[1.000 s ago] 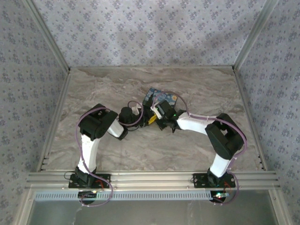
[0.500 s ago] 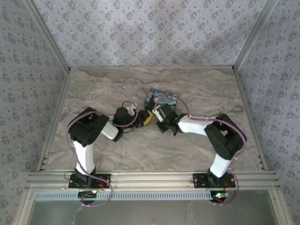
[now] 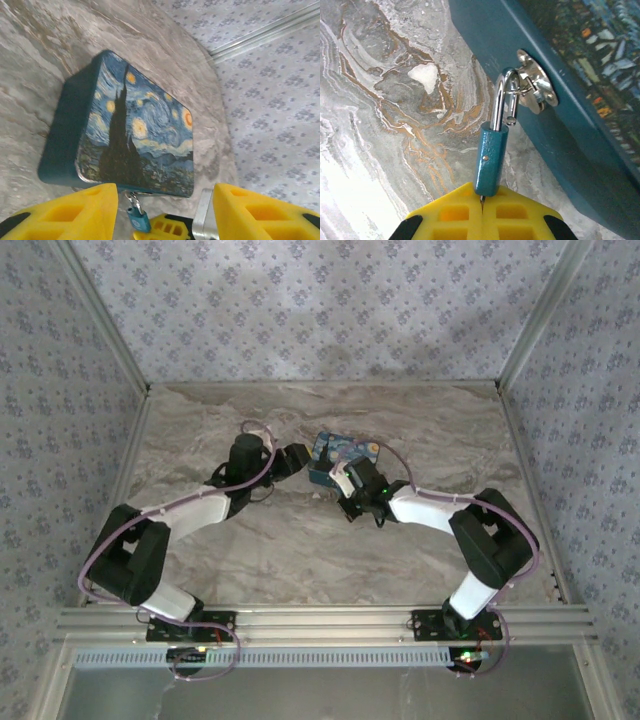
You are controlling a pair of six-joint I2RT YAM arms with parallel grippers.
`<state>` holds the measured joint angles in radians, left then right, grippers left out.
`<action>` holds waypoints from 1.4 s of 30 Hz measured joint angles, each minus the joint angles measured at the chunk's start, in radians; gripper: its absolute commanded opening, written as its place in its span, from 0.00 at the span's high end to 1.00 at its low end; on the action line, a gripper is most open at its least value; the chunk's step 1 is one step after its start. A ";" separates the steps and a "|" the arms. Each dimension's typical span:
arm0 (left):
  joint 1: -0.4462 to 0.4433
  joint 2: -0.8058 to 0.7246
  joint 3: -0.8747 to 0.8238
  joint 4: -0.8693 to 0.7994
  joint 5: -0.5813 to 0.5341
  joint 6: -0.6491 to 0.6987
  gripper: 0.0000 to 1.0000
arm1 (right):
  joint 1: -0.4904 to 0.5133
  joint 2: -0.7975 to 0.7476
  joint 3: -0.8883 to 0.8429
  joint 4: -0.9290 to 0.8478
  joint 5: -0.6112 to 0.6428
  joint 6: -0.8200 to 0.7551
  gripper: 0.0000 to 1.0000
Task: Unlock a padlock with a key
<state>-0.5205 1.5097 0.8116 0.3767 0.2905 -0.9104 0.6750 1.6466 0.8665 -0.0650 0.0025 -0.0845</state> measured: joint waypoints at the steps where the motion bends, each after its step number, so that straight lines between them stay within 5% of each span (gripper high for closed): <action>1: 0.000 0.000 0.011 -0.037 -0.014 0.016 0.46 | 0.000 0.000 0.000 -0.004 -0.006 -0.003 1.00; 12: 0.000 0.076 0.076 -0.247 -0.078 0.101 0.41 | 0.026 0.003 0.000 -0.044 -0.027 -0.014 1.00; 33: -0.018 0.206 0.226 -0.323 -0.090 0.140 0.41 | 0.044 0.041 0.002 -0.056 -0.017 -0.035 1.00; 42: -0.019 0.237 0.254 -0.369 -0.097 0.156 0.56 | 0.068 0.034 -0.007 -0.051 -0.014 -0.060 1.00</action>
<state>-0.5396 1.7462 1.0660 0.0078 0.1932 -0.7540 0.7425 1.6802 0.8597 -0.1165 -0.0113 -0.1448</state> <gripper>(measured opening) 0.465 0.063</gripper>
